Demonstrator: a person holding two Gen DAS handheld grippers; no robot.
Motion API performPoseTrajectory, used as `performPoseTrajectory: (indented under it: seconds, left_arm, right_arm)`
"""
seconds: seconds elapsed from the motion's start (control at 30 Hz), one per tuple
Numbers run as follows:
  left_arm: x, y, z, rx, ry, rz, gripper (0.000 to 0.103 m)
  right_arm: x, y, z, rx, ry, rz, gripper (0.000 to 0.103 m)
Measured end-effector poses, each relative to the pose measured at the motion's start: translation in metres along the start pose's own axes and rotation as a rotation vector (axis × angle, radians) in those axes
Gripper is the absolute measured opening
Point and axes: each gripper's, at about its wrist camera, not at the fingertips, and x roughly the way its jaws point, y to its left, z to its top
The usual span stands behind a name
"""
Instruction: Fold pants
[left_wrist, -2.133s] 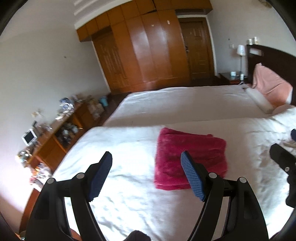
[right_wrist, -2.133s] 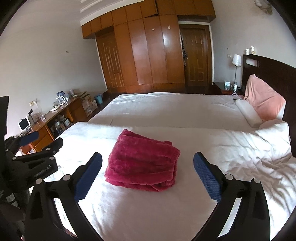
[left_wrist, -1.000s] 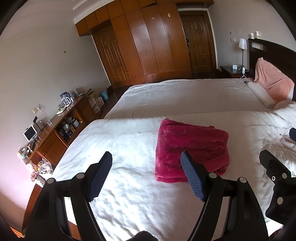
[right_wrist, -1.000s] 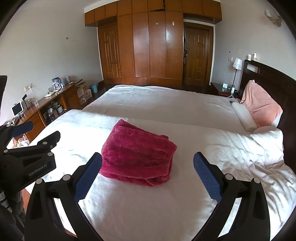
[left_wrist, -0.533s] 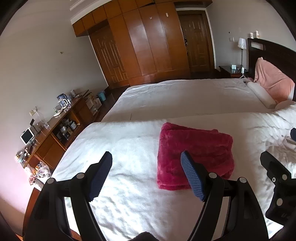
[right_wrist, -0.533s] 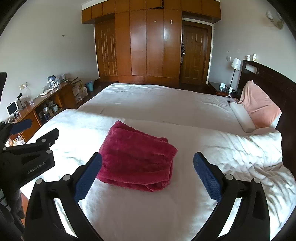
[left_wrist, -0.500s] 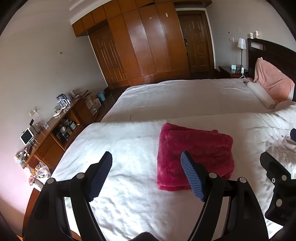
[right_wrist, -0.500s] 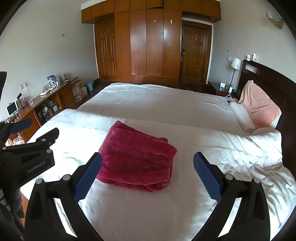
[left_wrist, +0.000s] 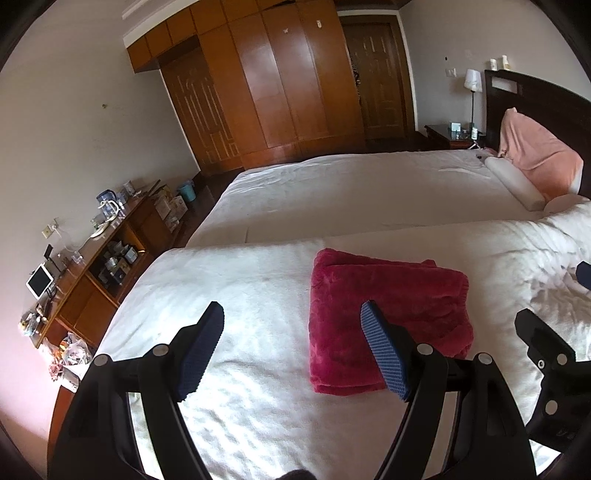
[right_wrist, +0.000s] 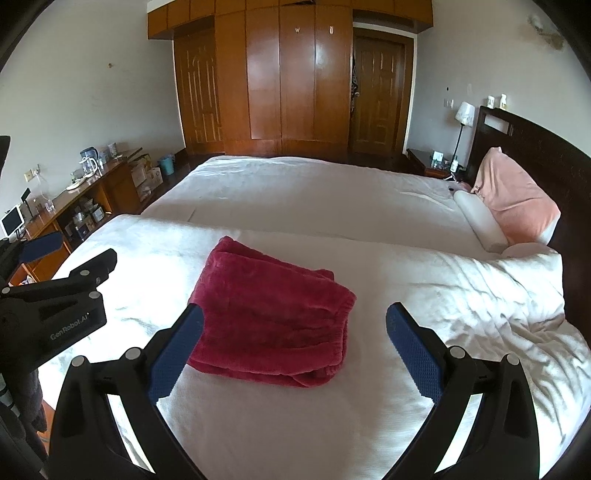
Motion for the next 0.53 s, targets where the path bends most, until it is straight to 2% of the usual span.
performPoseTrajectory:
  seconds: [0.23,0.53]
  left_arm:
    - [0.014,0.004,0.002,0.012,-0.004,-0.026,0.076]
    - [0.054,0.018,0.001,-0.011,0.081,-0.053,0.076]
  right_arm:
    - [0.019,0.009,0.003,0.005,0.026,-0.011,0.100]
    - [0.049,0.016,0.002,0.012,0.079,-0.027,0.100]
